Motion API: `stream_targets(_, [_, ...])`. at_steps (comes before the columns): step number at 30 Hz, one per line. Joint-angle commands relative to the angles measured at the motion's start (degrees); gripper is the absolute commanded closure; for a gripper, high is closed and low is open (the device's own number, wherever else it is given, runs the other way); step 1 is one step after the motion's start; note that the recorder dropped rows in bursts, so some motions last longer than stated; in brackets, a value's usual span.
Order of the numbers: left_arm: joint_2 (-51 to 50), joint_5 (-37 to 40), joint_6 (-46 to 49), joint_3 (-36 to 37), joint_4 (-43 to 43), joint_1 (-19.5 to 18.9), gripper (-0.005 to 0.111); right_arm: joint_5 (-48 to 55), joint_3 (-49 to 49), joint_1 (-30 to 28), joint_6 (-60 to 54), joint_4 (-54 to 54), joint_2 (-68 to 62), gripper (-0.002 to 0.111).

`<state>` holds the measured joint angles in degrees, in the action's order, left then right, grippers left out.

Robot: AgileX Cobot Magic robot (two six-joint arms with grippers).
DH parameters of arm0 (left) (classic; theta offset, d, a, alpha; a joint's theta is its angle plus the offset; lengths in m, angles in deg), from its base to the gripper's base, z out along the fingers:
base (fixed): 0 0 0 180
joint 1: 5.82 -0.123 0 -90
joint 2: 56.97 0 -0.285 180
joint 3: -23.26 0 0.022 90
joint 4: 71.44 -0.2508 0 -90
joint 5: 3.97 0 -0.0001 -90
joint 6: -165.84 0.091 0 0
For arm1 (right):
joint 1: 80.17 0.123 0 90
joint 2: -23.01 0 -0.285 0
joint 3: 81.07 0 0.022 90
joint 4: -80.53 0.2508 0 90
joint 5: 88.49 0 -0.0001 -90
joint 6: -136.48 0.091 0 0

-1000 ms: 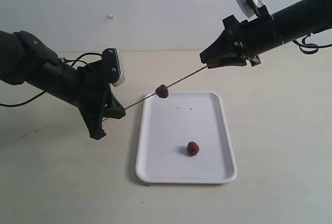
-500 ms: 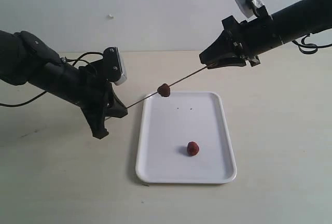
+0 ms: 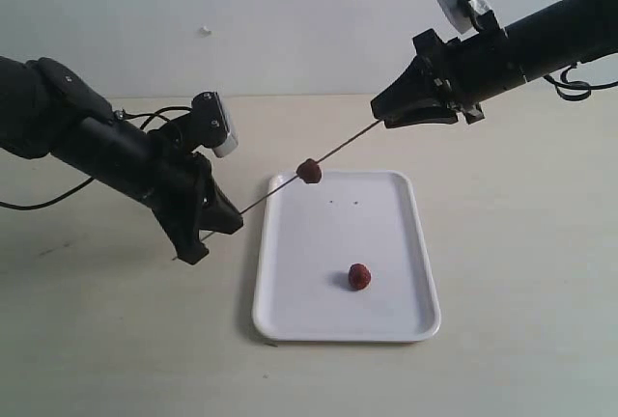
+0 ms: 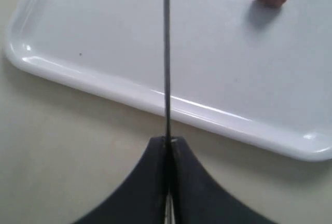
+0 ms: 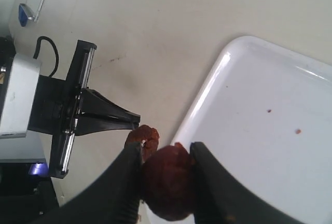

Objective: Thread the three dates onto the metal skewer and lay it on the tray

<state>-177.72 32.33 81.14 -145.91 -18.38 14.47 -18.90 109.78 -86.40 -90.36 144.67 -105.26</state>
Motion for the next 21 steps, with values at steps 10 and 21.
stream_targets(10, [0.19, 2.58, -1.81, 0.16, -1.38, 0.28, 0.107, 0.38, 0.32, 0.18, -1.08, 1.22, 0.54, 0.077])
stream_targets(21, [0.19, 2.95, -4.21, 0.16, -1.38, 0.28, 0.107, 0.38, 0.32, 0.18, -1.08, 1.46, 0.54, 0.083])
